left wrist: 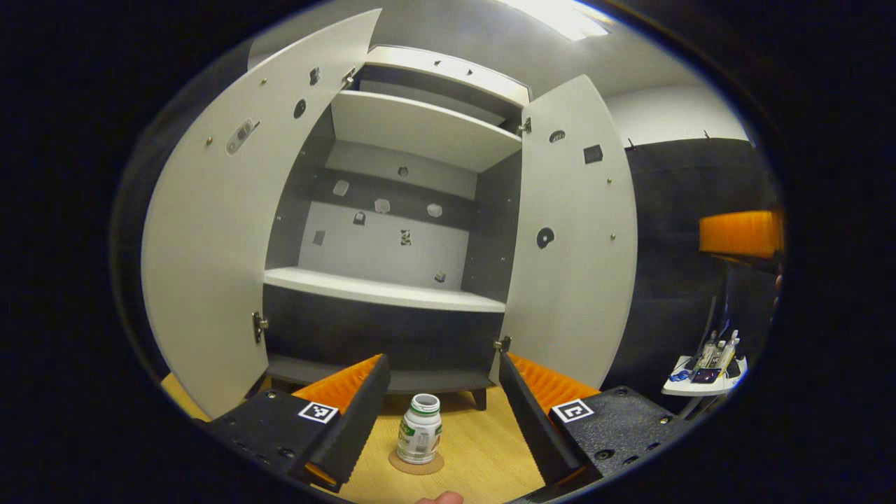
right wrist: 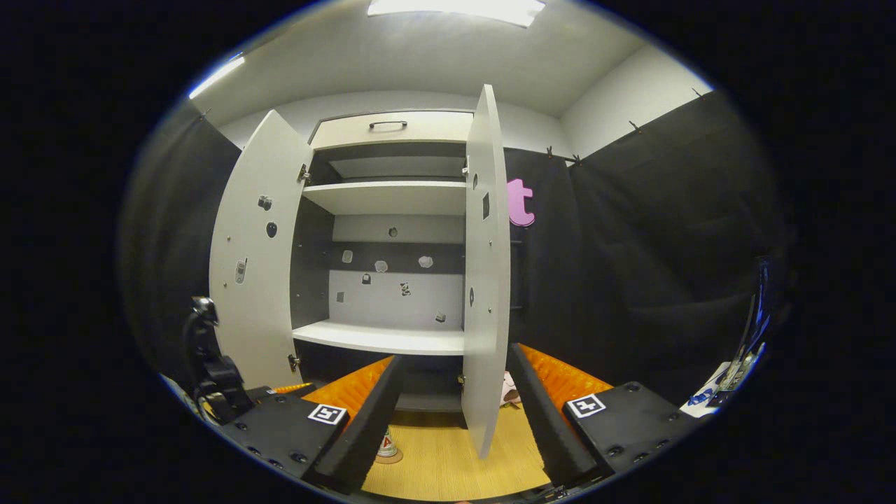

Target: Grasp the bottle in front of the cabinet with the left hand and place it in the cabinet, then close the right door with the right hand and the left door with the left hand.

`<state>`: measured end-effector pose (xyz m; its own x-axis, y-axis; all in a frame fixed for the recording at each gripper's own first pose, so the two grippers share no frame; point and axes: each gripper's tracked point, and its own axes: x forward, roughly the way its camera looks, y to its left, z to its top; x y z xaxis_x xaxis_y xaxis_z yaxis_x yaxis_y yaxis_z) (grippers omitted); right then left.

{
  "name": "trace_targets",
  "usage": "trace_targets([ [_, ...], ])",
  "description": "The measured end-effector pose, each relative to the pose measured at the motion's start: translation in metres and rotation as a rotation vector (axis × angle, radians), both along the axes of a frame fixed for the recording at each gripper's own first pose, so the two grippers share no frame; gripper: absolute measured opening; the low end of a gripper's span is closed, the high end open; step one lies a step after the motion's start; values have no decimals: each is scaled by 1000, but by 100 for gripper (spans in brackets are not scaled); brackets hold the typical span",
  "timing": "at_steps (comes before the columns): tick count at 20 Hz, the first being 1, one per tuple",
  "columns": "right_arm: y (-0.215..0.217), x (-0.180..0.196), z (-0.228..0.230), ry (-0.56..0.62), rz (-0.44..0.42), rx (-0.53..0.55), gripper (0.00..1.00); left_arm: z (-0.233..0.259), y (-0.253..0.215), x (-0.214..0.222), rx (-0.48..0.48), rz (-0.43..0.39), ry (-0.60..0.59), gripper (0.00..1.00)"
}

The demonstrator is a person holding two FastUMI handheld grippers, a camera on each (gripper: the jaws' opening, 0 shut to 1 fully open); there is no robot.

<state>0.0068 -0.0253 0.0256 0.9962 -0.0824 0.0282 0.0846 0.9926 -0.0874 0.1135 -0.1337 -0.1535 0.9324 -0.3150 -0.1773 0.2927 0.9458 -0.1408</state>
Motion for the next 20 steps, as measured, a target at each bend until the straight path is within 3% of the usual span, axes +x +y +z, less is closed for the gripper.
trace_targets([
  [6,6,10,12,-3,50,-8,98,-102,1,24,63,25,105,96],
  [16,-1,32,0,48,36,0,98,-171,-4,46,55,10,214,96],
  [18,1,37,-3,52,52,12,98,-174,2,46,70,23,229,90],
  [19,3,39,-4,53,59,21,98,-172,1,48,68,18,229,75],
  [20,4,40,-6,53,65,27,98,-173,2,44,70,12,237,74],
])
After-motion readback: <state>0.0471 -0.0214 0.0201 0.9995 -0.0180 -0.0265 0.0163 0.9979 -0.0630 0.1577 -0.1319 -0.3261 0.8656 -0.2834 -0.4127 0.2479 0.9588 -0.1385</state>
